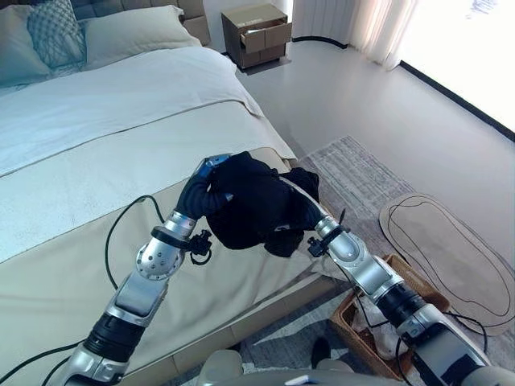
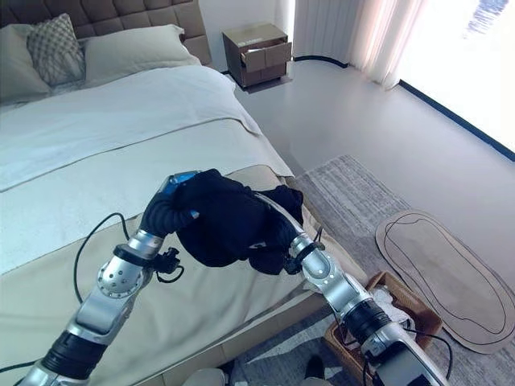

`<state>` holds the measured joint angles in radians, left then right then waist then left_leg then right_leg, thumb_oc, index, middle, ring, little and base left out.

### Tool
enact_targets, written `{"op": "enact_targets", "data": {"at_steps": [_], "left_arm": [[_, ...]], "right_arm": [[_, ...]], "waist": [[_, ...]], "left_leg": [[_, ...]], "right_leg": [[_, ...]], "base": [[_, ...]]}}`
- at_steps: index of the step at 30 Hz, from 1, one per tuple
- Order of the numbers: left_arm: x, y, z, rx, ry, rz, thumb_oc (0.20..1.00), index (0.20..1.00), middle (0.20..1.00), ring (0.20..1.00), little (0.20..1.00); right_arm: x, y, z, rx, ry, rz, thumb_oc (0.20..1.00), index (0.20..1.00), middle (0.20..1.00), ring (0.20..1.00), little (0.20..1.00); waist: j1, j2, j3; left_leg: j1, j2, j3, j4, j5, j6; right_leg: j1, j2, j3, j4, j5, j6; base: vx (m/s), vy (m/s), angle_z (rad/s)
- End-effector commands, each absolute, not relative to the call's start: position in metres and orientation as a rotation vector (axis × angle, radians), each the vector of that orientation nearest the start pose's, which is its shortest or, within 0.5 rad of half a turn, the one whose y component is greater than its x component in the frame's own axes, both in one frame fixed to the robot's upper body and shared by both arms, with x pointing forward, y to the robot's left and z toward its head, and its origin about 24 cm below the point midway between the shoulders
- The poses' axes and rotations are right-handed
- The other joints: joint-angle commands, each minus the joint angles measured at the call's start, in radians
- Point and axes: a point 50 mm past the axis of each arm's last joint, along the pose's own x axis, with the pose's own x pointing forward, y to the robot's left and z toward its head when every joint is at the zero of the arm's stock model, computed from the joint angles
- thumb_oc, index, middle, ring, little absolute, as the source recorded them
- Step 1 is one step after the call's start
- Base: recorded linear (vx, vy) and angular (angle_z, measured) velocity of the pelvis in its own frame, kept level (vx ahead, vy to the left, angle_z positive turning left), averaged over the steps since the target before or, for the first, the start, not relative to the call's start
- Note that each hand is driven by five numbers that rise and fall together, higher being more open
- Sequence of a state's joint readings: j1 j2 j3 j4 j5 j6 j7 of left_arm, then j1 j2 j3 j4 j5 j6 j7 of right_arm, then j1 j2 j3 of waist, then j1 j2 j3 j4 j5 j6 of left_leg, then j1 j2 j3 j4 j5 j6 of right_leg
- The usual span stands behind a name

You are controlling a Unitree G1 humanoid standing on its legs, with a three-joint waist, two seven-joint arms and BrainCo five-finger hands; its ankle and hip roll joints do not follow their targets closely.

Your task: Pick up clothes into the bucket

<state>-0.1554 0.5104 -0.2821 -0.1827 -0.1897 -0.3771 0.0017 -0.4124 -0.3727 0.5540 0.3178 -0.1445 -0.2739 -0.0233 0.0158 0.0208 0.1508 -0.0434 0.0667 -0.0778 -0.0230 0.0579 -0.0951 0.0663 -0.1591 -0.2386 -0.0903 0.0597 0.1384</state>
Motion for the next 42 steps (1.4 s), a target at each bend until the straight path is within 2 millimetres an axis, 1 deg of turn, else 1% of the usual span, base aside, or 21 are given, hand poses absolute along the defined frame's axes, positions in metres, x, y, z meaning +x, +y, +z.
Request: {"op": "enact_targets", "data": {"at_steps": [1, 2, 5, 8, 10, 11, 13, 20, 21, 22, 23, 24, 26, 27, 28, 29, 30, 32, 35, 38, 42], "left_arm": [[0.246, 0.128, 0.181, 0.119, -0.791, -0.477, 0.2, 0.2, 0.2, 0.2, 0.2], [0.246, 0.124, 0.181, 0.088, -0.789, -0.495, 0.2, 0.2, 0.2, 0.2, 0.2], [0.246, 0.115, 0.183, 0.025, -0.788, -0.535, 0.2, 0.2, 0.2, 0.2, 0.2], [0.245, 0.106, 0.186, -0.017, -0.789, -0.574, 0.2, 0.2, 0.2, 0.2, 0.2], [0.245, 0.105, 0.186, -0.018, -0.788, -0.576, 0.2, 0.2, 0.2, 0.2, 0.2], [0.245, 0.105, 0.187, -0.02, -0.79, -0.58, 0.2, 0.2, 0.2, 0.2, 0.2], [0.245, 0.106, 0.187, -0.021, -0.788, -0.579, 0.2, 0.2, 0.2, 0.2, 0.2], [0.245, 0.114, 0.187, -0.025, -0.785, -0.551, 0.2, 0.2, 0.2, 0.2, 0.2], [0.245, 0.114, 0.187, -0.025, -0.785, -0.551, 0.2, 0.2, 0.2, 0.2, 0.2], [0.244, 0.115, 0.187, -0.026, -0.785, -0.551, 0.2, 0.2, 0.2, 0.2, 0.2], [0.244, 0.116, 0.187, -0.028, -0.785, -0.545, 0.2, 0.2, 0.2, 0.2, 0.2], [0.244, 0.116, 0.187, -0.028, -0.785, -0.545, 0.2, 0.2, 0.2, 0.2, 0.2], [0.242, 0.118, 0.188, -0.026, -0.792, -0.542, 0.2, 0.2, 0.2, 0.2, 0.2], [0.242, 0.118, 0.188, -0.027, -0.791, -0.542, 0.2, 0.2, 0.2, 0.2, 0.2], [0.242, 0.119, 0.189, -0.02, -0.797, -0.536, 0.2, 0.2, 0.2, 0.2, 0.2], [0.242, 0.119, 0.189, -0.021, -0.796, -0.536, 0.2, 0.2, 0.2, 0.2, 0.2], [0.242, 0.121, 0.187, -0.017, -0.793, -0.524, 0.2, 0.2, 0.2, 0.2, 0.2], [0.243, 0.121, 0.186, -0.018, -0.786, -0.523, 0.2, 0.2, 0.2, 0.2, 0.2], [0.246, 0.123, 0.18, 0.0, -0.761, -0.489, 0.2, 0.2, 0.2, 0.2, 0.2], [0.246, 0.122, 0.179, 0.005, -0.76, -0.491, 0.2, 0.2, 0.2, 0.2, 0.2], [0.247, 0.121, 0.178, -0.011, -0.758, -0.487, 0.2, 0.2, 0.2, 0.2, 0.2]], "right_arm": [[0.298, -0.057, 0.091, -0.543, -0.407, 0.649, 1.0, 1.0, 1.0, 1.0, 1.0], [0.297, -0.053, 0.09, -0.537, -0.407, 0.665, 1.0, 1.0, 1.0, 1.0, 1.0], [0.295, -0.044, 0.088, -0.504, -0.393, 0.689, 1.0, 1.0, 1.0, 1.0, 1.0], [0.29, -0.033, 0.083, -0.396, -0.345, 0.73, 1.0, 1.0, 1.0, 1.0, 1.0], [0.289, -0.032, 0.082, -0.38, -0.336, 0.739, 0.373, 0.373, 0.373, 0.373, 0.373], [0.288, -0.032, 0.081, -0.363, -0.326, 0.739, 0.2, 0.2, 0.2, 0.2, 0.2], [0.287, -0.034, 0.078, -0.362, -0.312, 0.743, 0.2, 0.2, 0.2, 0.2, 0.2], [0.288, -0.067, 0.063, -0.302, -0.226, 0.598, 0.2, 0.2, 0.2, 0.2, 0.2], [0.288, -0.067, 0.063, -0.302, -0.225, 0.598, 0.2, 0.2, 0.2, 0.2, 0.2], [0.288, -0.073, 0.061, -0.287, -0.215, 0.574, 0.2, 0.2, 0.2, 0.2, 0.2], [0.286, -0.084, 0.054, -0.265, -0.185, 0.522, 0.2, 0.2, 0.2, 0.2, 0.2], [0.286, -0.085, 0.054, -0.265, -0.185, 0.521, 0.2, 0.2, 0.2, 0.2, 0.2], [0.284, -0.101, 0.052, -0.252, -0.177, 0.453, 0.2, 0.2, 0.2, 0.2, 0.2], [0.283, -0.102, 0.052, -0.252, -0.177, 0.453, 0.2, 0.2, 0.2, 0.2, 0.2], [0.282, -0.111, 0.053, -0.249, -0.185, 0.415, 0.2, 0.2, 0.2, 0.2, 0.2], [0.281, -0.112, 0.053, -0.249, -0.185, 0.415, 0.2, 0.2, 0.2, 0.2, 0.2], [0.279, -0.124, 0.056, -0.238, -0.201, 0.361, 0.2, 0.2, 0.2, 0.2, 0.2], [0.28, -0.127, 0.056, -0.228, -0.203, 0.341, 0.2, 0.2, 0.2, 0.2, 0.2], [0.275, -0.141, 0.068, -0.184, -0.261, 0.265, 0.2, 0.2, 0.2, 0.2, 0.2], [0.276, -0.142, 0.07, -0.197, -0.272, 0.262, 0.2, 0.2, 0.2, 0.2, 0.2], [0.281, -0.134, 0.08, -0.207, -0.315, 0.284, 0.2, 0.2, 0.2, 0.2, 0.2]], "waist": [[0.017, -0.041, -0.061], [0.017, -0.04, -0.065], [0.014, -0.042, -0.071], [0.012, -0.043, -0.078], [0.011, -0.043, -0.079], [0.011, -0.044, -0.08], [0.01, -0.045, -0.084], [0.001, -0.05, -0.096], [0.001, -0.05, -0.097], [-0.001, -0.051, -0.098], [-0.007, -0.052, -0.1], [-0.007, -0.052, -0.1], [-0.017, -0.053, -0.103], [-0.016, -0.052, -0.103], [-0.022, -0.052, -0.104], [-0.021, -0.052, -0.104], [-0.029, -0.052, -0.104], [-0.03, -0.052, -0.104], [-0.044, -0.054, -0.105], [-0.046, -0.053, -0.105], [-0.043, -0.056, -0.107]], "left_leg": [[-0.019, -0.003, -0.029, 0.007, -0.001, 0.019], [-0.01, -0.001, -0.028, 0.003, -0.01, 0.018], [-0.013, -0.002, -0.027, 0.007, -0.004, 0.02], [-0.009, -0.003, -0.025, 0.008, -0.008, 0.02], [-0.007, -0.004, -0.024, 0.007, -0.008, 0.02], [-0.005, -0.004, -0.024, 0.007, -0.009, 0.02], [-0.001, -0.005, -0.023, 0.008, -0.012, 0.021], [0.014, -0.006, -0.012, 0.011, -0.021, 0.025], [0.014, -0.006, -0.012, 0.011, -0.021, 0.025], [0.015, -0.006, -0.009, 0.011, -0.022, 0.025], [0.017, -0.006, -0.005, 0.011, -0.023, 0.026], [0.017, -0.006, -0.005, 0.011, -0.023, 0.026], [0.021, -0.005, 0.004, 0.009, -0.025, 0.026], [0.022, -0.005, 0.004, 0.009, -0.025, 0.026], [0.023, -0.003, 0.009, 0.009, -0.027, 0.027], [0.023, -0.003, 0.009, 0.009, -0.027, 0.027], [0.023, -0.003, 0.013, 0.013, -0.029, 0.029], [0.024, -0.003, 0.014, 0.013, -0.03, 0.03], [0.028, -0.003, 0.021, 0.01, -0.03, 0.032], [0.027, -0.004, 0.024, 0.011, -0.03, 0.032], [0.026, -0.003, 0.024, 0.009, -0.028, 0.03]], "right_leg": [[-0.021, -0.026, 0.014, 0.051, -0.004, 0.023], [-0.013, -0.025, 0.013, 0.047, -0.012, 0.024], [-0.013, -0.027, 0.013, 0.045, -0.004, 0.023], [-0.008, -0.028, 0.014, 0.044, -0.005, 0.023], [-0.006, -0.028, 0.014, 0.042, -0.005, 0.023], [-0.004, -0.029, 0.013, 0.042, -0.005, 0.024], [0.0, -0.029, 0.014, 0.041, -0.005, 0.025], [0.01, -0.034, 0.023, 0.037, -0.002, 0.029], [0.01, -0.034, 0.023, 0.037, -0.002, 0.029], [0.011, -0.035, 0.025, 0.037, -0.001, 0.03], [0.011, -0.035, 0.027, 0.035, 0.001, 0.031], [0.011, -0.035, 0.027, 0.035, 0.001, 0.031], [0.007, -0.034, 0.035, 0.031, 0.006, 0.032], [0.007, -0.034, 0.036, 0.03, 0.006, 0.032], [0.006, -0.034, 0.039, 0.028, 0.007, 0.033], [0.006, -0.034, 0.039, 0.028, 0.007, 0.033], [0.002, -0.035, 0.045, 0.028, 0.008, 0.033], [0.003, -0.034, 0.047, 0.029, 0.008, 0.033], [-0.001, -0.034, 0.054, 0.032, 0.009, 0.033], [-0.004, -0.034, 0.059, 0.032, 0.011, 0.034], [-0.003, -0.032, 0.057, 0.029, 0.01, 0.033]], "base": [[0.0, 0.0, 0.0], [0.0, 0.0, 0.0], [0.0, 0.0, 0.0], [0.0, 0.0, 0.0], [0.0, 0.0, 0.0], [0.0, 0.0, 0.0], [0.0, 0.0, 0.0], [0.0, 0.0, 0.0], [0.01, 0.005, -0.04], [0.0, 0.01, -0.09], [0.0, 0.01, -0.11], [-0.01, 0.009, -0.09], [-0.01, 0.006, -0.02], [0.0, 0.0, 0.0], [0.0, 0.003, -0.04], [-0.01, 0.006, -0.09], [-0.01, 0.004, -0.12], [0.0, 0.002, -0.17], [0.0, -0.002, -0.07], [0.0, -0.001, -0.02], [0.01, -0.01, -0.07]]}}
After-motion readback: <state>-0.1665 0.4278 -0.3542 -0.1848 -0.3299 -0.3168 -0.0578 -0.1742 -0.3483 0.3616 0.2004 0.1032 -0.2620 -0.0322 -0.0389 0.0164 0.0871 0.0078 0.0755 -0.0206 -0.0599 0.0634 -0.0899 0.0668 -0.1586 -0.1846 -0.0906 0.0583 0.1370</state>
